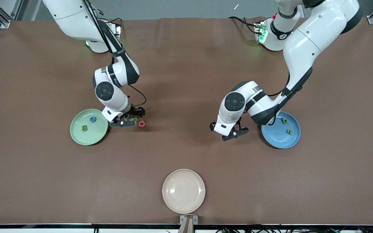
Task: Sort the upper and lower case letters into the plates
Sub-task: 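Grasp the blue x with the left gripper while the right gripper grasps the green N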
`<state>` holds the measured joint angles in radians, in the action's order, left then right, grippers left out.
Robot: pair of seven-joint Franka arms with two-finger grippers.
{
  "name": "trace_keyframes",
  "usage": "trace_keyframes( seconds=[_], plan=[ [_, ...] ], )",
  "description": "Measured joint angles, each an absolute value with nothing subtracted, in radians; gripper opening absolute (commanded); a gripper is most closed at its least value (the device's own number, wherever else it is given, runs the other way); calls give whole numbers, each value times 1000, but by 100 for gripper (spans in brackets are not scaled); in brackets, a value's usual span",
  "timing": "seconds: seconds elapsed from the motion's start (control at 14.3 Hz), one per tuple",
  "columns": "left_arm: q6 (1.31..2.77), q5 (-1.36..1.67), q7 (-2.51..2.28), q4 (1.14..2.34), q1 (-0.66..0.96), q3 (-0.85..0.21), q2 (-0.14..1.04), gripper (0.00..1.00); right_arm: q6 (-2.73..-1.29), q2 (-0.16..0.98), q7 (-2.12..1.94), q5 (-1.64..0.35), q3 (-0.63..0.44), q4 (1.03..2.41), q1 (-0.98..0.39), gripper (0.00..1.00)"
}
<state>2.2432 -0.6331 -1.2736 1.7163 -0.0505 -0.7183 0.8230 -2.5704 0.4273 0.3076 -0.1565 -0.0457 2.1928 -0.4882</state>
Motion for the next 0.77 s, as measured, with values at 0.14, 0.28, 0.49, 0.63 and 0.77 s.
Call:
trace_keyframes(
  seconds=[0.14, 0.28, 0.49, 0.63, 0.77],
  plan=[
    [2262, -633, -1274, 1711, -50, -715, 841, 85, -2596, 437, 307, -155, -46, 2195, -489, 72],
    [2279, -633, -1274, 1705, -42, -703, 849, 75, -2617, 452, 307, -150, -46, 2195, -489, 63],
    [2295, -633, -1274, 1693, -8, -667, 853, 64, -2622, 455, 307, -146, -48, 2194, -489, 37],
    [2296, -633, -1274, 1690, 1, -658, 854, 62, -2623, 449, 307, -146, -48, 2193, -489, 5],
    [2296, -633, -1274, 1688, 1, -657, 855, 62, -2619, 442, 307, -146, -50, 2193, -489, 0]
  ],
)
